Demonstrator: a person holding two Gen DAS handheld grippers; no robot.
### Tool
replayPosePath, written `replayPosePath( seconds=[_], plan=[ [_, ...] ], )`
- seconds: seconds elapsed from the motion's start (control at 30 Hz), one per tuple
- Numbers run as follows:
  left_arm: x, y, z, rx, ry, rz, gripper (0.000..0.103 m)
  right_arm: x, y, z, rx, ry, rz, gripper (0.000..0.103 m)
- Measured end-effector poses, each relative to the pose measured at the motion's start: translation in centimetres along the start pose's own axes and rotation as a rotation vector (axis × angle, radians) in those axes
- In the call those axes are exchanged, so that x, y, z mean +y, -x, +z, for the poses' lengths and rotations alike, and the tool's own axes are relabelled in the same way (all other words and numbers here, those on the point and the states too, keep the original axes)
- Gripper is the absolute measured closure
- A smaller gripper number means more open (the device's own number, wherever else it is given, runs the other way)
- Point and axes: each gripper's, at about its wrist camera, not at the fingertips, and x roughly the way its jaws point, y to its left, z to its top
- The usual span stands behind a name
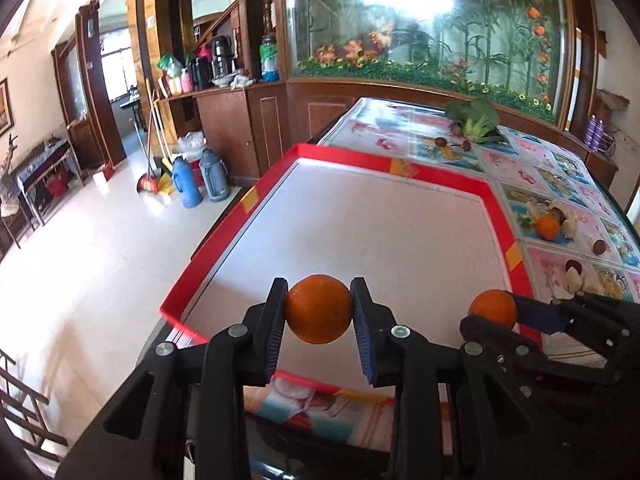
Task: Organize fruits
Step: 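Carry both oranges over the tray and open both grippers to drop them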
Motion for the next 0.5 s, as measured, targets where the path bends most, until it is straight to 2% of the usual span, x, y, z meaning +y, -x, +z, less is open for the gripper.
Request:
replayPosePath(
  seconds=[0.17, 0.27, 0.37, 0.43, 0.5],
  plan=[
    [1.1, -0.2, -0.5, 0.011, -0.007, 0.027, 0.069, 1.3, -1.2, -0.4, 0.059, -0.01, 0.011, 0.068],
    [1.7, -0.5, -0.8, 0.03, 0.008, 0.025, 0.069, 1.4, -1.1, -0.6, 0.062, -0.019, -0.011, 0.068],
    [1.8, -0.8, -1.1, 0.042, -0.005, 0.036, 0.066, 1.5, -1.0, -0.5, 0.067, -0.039, 0.003, 0.066],
    [1.6, -0.6, -1.3, 0.035, -0.023, 0.056, 0.06, 1.6, -0.8, -0.5, 0.065, -0.046, -0.005, 0.059],
    [1.5, -0.4, -1.2, 0.028, -0.025, 0.058, 0.046, 1.7, -0.3, -0.8, 0.051, -0.062, -0.004, 0.05]
  ],
)
